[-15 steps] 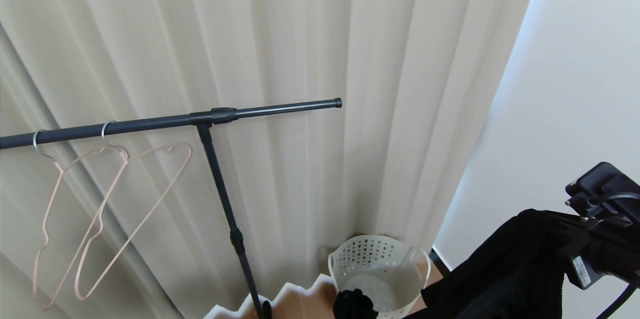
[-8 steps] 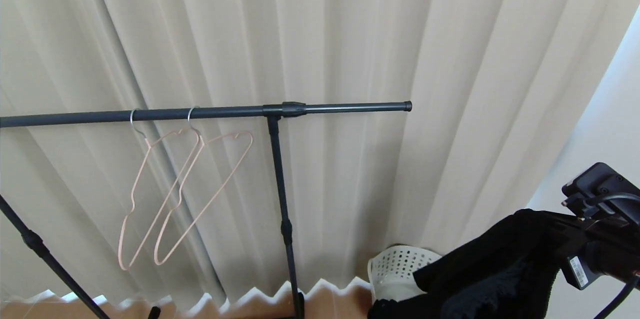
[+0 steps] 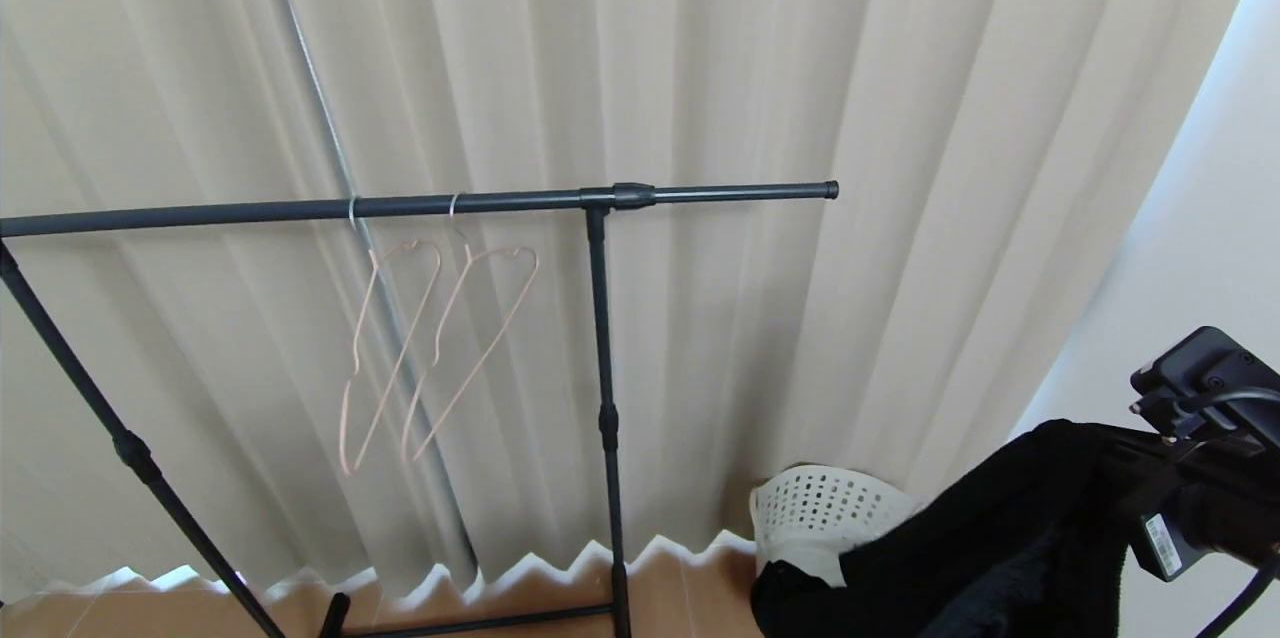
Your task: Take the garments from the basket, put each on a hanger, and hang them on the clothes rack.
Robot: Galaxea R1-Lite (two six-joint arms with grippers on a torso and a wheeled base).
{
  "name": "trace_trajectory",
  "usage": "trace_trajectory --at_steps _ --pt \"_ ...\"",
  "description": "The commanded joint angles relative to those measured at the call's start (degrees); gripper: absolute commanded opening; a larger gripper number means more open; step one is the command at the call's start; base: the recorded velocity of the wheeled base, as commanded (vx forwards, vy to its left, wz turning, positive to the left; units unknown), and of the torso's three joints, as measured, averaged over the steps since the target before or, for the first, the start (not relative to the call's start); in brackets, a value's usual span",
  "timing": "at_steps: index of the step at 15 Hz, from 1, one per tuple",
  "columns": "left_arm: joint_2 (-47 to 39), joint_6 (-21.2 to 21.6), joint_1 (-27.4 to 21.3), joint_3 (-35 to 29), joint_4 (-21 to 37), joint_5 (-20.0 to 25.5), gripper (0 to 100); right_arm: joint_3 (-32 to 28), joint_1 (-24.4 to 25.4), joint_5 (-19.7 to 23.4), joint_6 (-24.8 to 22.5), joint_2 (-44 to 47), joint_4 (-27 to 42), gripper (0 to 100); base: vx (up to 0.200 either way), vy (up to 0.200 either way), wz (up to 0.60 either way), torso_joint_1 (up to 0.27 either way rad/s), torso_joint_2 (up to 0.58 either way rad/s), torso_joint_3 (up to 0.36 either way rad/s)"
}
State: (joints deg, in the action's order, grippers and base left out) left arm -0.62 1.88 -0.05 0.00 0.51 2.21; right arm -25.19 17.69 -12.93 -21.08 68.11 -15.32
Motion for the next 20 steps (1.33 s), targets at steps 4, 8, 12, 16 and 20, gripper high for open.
trace_trajectory --at_steps 4,8,12,16,20 --pt "-0.08 -0.03 -0.04 0.0 0.02 -0.01 100 0.05 0.07 0.01 -0.02 0.27 -0.06 0 0.0 0.2 0.0 0.01 0.0 0.001" --pt "-0.08 -0.03 -0.04 0.0 0.02 -0.01 100 0.05 0.07 0.01 -0.02 0.36 -0.06 0 0.0 0.2 0.0 0.006 0.0 0.006" --pt "-0.08 -0.12 -0.04 0.0 0.02 -0.01 100 0.58 0.07 0.01 -0.02 0.27 -0.06 0 -0.1 0.2 0.0 0.004 0.0 0.002" --pt "-0.08 -0.12 -0.04 0.0 0.02 -0.01 100 0.58 0.07 0.1 -0.02 0.45 -0.06 0 -0.2 0.2 0.0 0.001 0.0 0.005" --pt "-0.08 -0.38 -0.04 0.0 0.02 -0.01 100 0.58 0.07 0.1 -0.02 0.36 -0.06 0 -0.2 0.0 0.0 0.002 0.0 0.004"
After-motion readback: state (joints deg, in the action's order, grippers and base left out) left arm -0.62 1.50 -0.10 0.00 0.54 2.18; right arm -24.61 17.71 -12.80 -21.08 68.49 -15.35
